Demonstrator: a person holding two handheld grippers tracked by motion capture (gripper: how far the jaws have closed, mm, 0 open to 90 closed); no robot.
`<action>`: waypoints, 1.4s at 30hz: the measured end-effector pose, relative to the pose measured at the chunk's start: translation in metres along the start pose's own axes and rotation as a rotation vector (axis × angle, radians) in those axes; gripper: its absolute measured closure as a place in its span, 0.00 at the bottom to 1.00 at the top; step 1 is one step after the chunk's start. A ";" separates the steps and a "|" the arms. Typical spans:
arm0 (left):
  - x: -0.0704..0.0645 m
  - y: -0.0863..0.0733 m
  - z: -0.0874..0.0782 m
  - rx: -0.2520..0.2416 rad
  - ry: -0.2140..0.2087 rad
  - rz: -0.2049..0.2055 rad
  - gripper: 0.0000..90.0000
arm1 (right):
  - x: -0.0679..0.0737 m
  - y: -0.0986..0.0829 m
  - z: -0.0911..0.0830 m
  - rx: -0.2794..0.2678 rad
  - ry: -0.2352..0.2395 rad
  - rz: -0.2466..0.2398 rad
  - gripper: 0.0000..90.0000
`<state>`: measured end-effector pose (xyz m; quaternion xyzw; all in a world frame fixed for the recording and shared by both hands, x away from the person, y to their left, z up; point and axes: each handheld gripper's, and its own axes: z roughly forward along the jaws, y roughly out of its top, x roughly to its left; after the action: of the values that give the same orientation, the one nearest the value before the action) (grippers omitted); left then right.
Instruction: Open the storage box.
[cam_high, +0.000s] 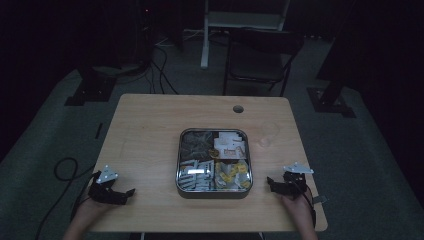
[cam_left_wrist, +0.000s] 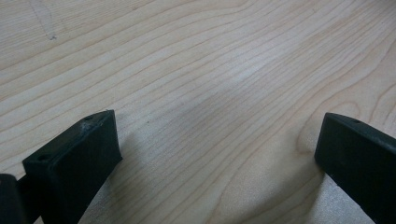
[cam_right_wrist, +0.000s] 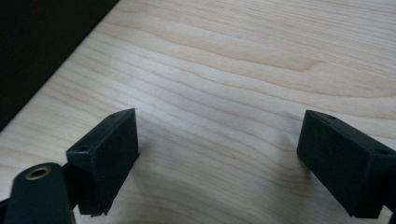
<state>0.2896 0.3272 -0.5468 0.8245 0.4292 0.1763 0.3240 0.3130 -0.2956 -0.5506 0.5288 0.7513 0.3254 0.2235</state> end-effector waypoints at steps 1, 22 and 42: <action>0.000 0.000 0.000 0.000 0.000 0.000 0.01 | -0.001 0.000 0.000 0.000 -0.011 0.012 0.13; 0.001 0.009 0.003 0.031 -0.039 0.002 0.01 | 0.002 0.001 0.000 -0.003 0.026 -0.022 0.16; -0.016 0.041 0.003 0.002 -0.099 0.060 0.02 | 0.000 0.008 0.008 0.002 0.030 -0.029 0.14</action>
<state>0.3066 0.2953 -0.5208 0.8451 0.3878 0.1445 0.3385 0.3230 -0.2916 -0.5504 0.5133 0.7624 0.3292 0.2164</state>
